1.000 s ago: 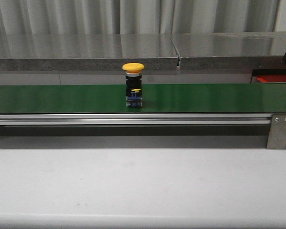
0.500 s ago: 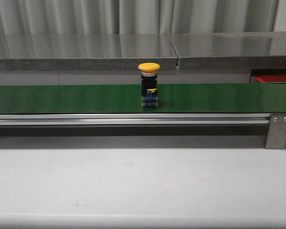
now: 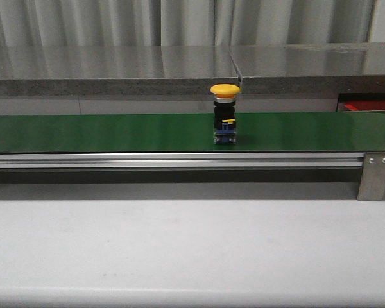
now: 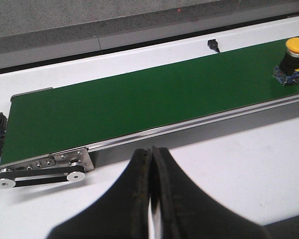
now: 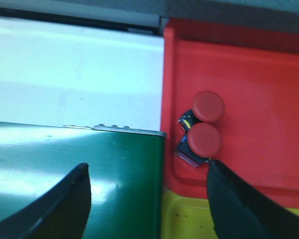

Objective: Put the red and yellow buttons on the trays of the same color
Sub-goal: 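Move the right gripper over the arriving yellow button and grasp it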

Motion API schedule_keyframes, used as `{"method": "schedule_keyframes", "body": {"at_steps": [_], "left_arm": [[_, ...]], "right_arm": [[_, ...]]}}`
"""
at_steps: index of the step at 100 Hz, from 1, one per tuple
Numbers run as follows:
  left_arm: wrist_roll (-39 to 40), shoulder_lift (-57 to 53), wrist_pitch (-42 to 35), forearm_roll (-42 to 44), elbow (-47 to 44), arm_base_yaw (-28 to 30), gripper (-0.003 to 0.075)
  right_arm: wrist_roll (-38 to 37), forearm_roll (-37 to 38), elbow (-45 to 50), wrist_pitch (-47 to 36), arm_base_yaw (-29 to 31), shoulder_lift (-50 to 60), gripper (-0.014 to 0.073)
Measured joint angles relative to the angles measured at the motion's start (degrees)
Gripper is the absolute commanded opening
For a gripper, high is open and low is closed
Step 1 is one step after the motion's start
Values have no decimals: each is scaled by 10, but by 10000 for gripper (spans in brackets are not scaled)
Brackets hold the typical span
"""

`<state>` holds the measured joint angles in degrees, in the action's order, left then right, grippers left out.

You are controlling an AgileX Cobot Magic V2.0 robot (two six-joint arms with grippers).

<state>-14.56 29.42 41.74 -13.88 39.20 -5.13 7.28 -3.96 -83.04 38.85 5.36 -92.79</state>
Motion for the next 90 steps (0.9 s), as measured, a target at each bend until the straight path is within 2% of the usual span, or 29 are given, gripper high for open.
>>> {"method": "schedule_keyframes", "body": {"at_steps": [18, 50, 67, 90], "left_arm": [[0, 0, 0, 0, 0, 0, -20], [0, 0, 0, 0, 0, 0, -20], [0, 0, 0, 0, 0, 0, -20], [0, 0, 0, 0, 0, 0, -20]], "right_arm": [[0, -1, 0, 41, -62, 34, 492], [0, -9, 0, 169, -148, 36, 492], [15, -23, 0, 199, -166, 36, 492], [64, -77, 0, 224, -167, 7, 492]]}}
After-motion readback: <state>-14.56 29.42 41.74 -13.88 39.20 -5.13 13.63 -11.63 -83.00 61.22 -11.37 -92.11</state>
